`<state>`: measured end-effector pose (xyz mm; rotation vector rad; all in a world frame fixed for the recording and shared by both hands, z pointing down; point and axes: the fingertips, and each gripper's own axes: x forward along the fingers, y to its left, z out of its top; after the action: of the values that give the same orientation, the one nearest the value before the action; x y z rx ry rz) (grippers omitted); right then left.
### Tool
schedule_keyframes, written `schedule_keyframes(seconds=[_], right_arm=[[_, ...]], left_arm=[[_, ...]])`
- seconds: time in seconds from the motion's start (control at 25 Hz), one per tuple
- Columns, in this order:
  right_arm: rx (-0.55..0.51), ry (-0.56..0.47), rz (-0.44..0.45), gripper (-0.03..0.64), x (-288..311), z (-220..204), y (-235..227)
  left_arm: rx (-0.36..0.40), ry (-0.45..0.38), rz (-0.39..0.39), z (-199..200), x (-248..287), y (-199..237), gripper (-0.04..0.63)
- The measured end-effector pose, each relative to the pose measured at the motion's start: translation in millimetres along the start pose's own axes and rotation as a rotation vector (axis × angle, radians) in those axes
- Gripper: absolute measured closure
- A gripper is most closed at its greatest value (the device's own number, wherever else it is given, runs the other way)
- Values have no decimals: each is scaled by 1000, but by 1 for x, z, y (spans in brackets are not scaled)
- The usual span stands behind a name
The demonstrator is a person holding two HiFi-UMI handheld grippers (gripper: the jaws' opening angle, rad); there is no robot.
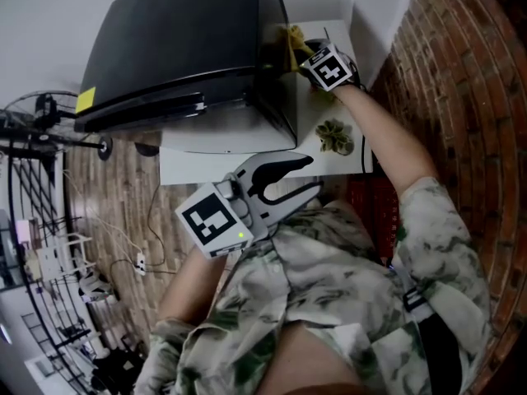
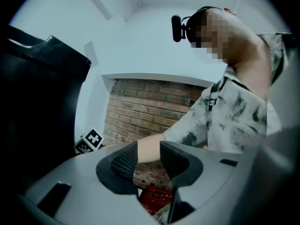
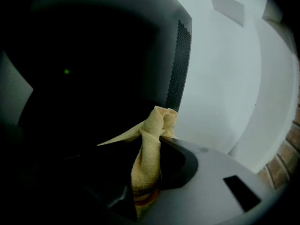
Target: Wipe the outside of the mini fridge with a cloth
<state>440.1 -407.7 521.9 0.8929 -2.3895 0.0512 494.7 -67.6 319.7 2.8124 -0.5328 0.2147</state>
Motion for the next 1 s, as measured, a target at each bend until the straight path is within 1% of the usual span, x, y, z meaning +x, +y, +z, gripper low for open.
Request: schedule_keyframes(seconds=[0.12,0.2,0.32,0.4,0.6,0.8,1.0], right_arm=[[19,50,8,520,13,-29,10],[27,75,10,520,18,-40,17],[58,88,10,520,17,-47,19],[85,67,9,520,7,-42,15],[106,-73,-16,520,-43,1,-3],[91,-223,-28,520,-109,67,-8],[117,-387,-18,520,-172,133,-3]], left_arm=[[-3,7,-4,-3,2,0,457],[-1,9,-9,-3,2,0,457],[6,2,-11,0,2,-2,457],[8,-1,-10,2,2,-3,457],[31,-21,-25,3,1,-8,457],[37,-31,-58,3,3,-11,457],[26,-42,-93,-3,9,-16,457]])
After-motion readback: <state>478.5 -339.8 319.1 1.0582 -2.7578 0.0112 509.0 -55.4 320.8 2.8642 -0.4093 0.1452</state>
